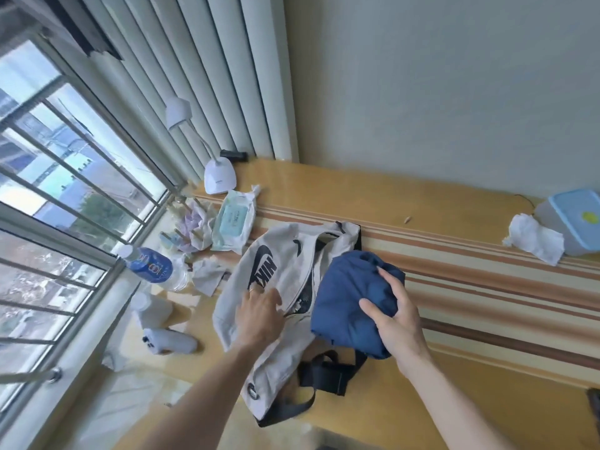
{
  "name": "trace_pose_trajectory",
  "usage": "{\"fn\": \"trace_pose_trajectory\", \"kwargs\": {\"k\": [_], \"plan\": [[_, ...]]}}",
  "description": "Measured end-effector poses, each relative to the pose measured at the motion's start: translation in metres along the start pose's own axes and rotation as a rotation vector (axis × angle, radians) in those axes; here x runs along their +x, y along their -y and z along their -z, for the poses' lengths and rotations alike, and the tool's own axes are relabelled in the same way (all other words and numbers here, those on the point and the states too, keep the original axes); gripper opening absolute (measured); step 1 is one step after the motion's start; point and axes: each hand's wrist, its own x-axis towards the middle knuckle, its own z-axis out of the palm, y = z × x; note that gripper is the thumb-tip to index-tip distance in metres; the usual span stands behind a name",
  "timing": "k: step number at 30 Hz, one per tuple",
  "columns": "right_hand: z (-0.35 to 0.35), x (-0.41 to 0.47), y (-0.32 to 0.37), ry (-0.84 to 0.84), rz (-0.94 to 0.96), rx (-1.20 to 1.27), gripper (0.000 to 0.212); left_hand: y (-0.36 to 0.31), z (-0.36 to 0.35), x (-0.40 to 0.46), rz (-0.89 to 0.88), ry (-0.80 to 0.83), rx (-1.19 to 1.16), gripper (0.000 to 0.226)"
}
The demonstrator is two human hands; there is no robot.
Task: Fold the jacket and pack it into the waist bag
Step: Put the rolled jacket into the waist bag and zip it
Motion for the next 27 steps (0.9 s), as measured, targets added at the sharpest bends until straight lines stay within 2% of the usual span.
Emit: {"fn": "trace_pose_trajectory", "kwargs": {"k": [2,4,8,10,13,17,20,24,27], "plan": [[-0.021,0.009,-0.002,-0.01,0.0,-0.056,0.062,0.013,-0.005,0.008,-0.052,0.129,0.121,0.02],[-0.039,0.015,-0.008,-0.013,0.01,-0.121,0.061,0.017,-0.007,0.009,-0.118,0.145,0.128,0.02],[-0.063,0.02,-0.021,-0.012,-0.015,-0.242,0.063,0.029,0.008,0.003,-0.175,-0.027,-0.007,0.017],[-0.067,0.02,-0.023,-0.046,-0.042,-0.276,0.062,0.038,0.014,-0.001,-0.166,-0.084,-0.098,0.029],[-0.074,0.019,-0.02,-0.092,-0.069,-0.273,0.06,0.042,0.022,-0.01,-0.199,-0.145,-0.11,0.049],[-0.1,0.029,-0.009,-0.064,-0.078,-0.203,0.06,0.041,0.032,-0.024,-0.287,-0.197,-0.178,0.063],[-0.136,0.044,0.002,0.032,-0.028,-0.159,0.062,0.042,0.041,-0.035,-0.311,-0.221,-0.201,0.069],[-0.186,0.052,0.013,0.267,-0.081,0.009,0.063,0.048,0.044,-0.031,-0.298,-0.281,-0.26,0.069],[-0.194,0.055,-0.001,0.386,-0.029,-0.236,0.075,0.055,0.044,-0.029,-0.288,-0.303,-0.286,0.068]]}}
